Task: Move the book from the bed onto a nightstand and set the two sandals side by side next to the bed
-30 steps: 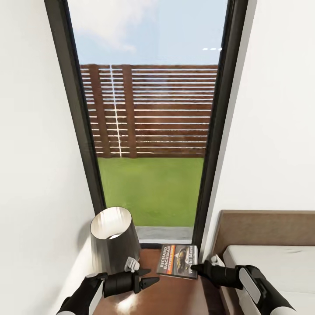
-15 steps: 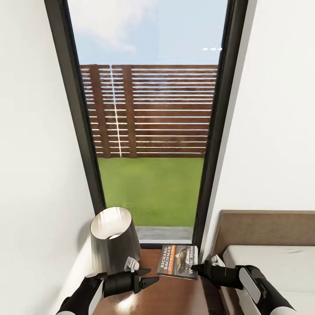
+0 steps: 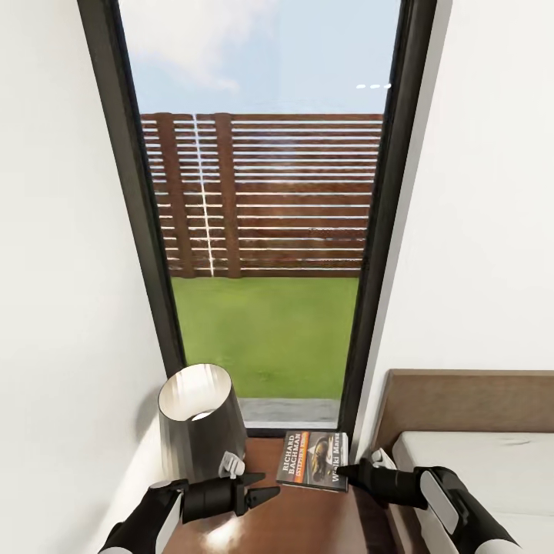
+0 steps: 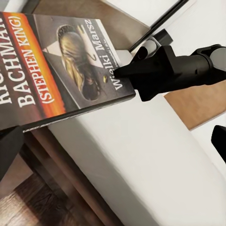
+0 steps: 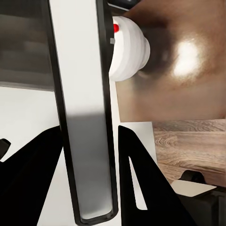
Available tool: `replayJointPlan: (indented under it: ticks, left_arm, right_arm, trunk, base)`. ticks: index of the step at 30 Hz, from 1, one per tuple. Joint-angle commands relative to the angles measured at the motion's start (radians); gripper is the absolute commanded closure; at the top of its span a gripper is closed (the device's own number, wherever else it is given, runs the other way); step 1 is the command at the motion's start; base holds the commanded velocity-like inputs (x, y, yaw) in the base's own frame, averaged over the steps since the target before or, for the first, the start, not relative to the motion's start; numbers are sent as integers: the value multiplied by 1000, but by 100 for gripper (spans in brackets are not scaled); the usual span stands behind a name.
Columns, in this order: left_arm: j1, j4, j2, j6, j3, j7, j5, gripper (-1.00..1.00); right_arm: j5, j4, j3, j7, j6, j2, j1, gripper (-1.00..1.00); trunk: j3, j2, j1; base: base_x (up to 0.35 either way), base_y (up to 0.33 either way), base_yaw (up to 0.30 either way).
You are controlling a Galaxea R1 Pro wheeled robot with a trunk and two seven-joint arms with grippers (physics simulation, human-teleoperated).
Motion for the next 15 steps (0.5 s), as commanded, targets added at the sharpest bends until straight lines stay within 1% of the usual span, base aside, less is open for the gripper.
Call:
replayJointPlan:
  ticks: [1, 15]
  left_arm:
    - [-1, -1, -2, 11, 8, -7, -9, -100]
    - [-1, -1, -2, 11, 8, -8, -8, -100]
  right_arm:
    - [1, 0, -3, 4, 5, 0, -1, 100]
    - [0, 0, -3, 3, 6, 0, -1, 100]
  trunk:
    - [-5, -9, 4]
    - [-49, -107, 58]
  base:
    - [0, 0, 0]
    - [0, 0, 0]
